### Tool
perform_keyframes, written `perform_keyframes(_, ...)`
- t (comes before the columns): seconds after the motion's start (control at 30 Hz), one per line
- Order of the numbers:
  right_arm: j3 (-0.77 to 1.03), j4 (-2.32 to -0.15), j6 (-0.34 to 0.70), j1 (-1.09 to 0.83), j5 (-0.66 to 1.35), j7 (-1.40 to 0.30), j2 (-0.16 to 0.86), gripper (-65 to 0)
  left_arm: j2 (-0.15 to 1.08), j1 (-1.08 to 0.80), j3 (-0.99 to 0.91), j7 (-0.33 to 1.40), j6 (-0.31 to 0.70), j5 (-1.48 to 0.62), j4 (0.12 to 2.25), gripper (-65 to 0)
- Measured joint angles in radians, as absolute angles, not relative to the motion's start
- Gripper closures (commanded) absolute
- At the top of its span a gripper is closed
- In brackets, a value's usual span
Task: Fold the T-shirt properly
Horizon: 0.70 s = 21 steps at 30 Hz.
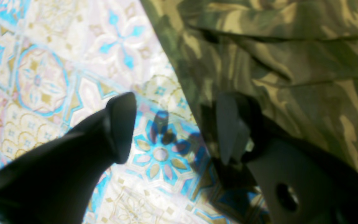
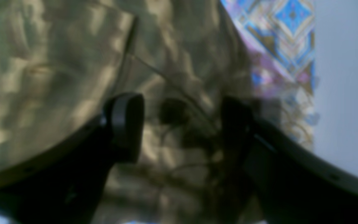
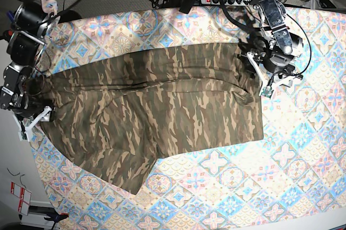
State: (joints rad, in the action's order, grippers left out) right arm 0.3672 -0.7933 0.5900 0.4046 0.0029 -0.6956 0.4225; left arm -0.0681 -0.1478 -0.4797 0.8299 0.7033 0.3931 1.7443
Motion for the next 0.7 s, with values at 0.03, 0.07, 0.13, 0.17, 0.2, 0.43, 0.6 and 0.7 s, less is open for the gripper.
perform_keyframes(0.03, 0.368, -0.753, 0.58, 0.417, -0.023, -0.672, 0.427, -38.6, -0.068, -0.15, -0.48, 0.83, 0.703, 0.395, 1.745, -40.4)
perform_keyframes(0.07, 0.368, -0.711, 0.587, 0.433, -0.048, -0.653, 0.434, -38.6, -0.069, -0.16, -0.477, 0.826, 0.703, 0.394, 1.745, -40.4)
perform_keyframes(0.13, 0.368, -0.654, 0.591, 0.449, -0.08, -0.617, 0.438, -38.6, -0.07, -0.187, -0.472, 0.825, 0.705, 0.386, 1.747, -40.4)
perform_keyframes(0.17, 0.368, -0.632, 0.59, 0.452, -0.08, -0.594, 0.439, -38.6, -0.072, -0.198, -0.471, 0.826, 0.707, 0.383, 1.747, -40.4)
perform_keyframes(0.2, 0.368, -0.617, 0.591, 0.451, -0.081, -0.569, 0.438, -38.6, -0.072, -0.213, -0.471, 0.826, 0.704, 0.387, 1.747, -40.4)
perform_keyframes(0.43, 0.368, -0.553, 0.587, 0.456, -0.095, -0.471, 0.46, -38.6, -0.084, -0.25, -0.416, 0.826, 0.707, 0.387, 1.75, -40.4)
perform_keyframes(0.6, 0.368, -0.551, 0.583, 0.495, -0.092, -0.426, 0.482, -38.6, -0.102, -0.25, -0.421, 0.83, 0.704, 0.396, 1.751, -40.4)
perform_keyframes(0.7, 0.368, -0.547, 0.517, 0.49, -0.09, -0.382, 0.485, -38.7, -0.102, -0.25, -0.421, 0.829, 0.703, 0.395, 1.752, -40.4)
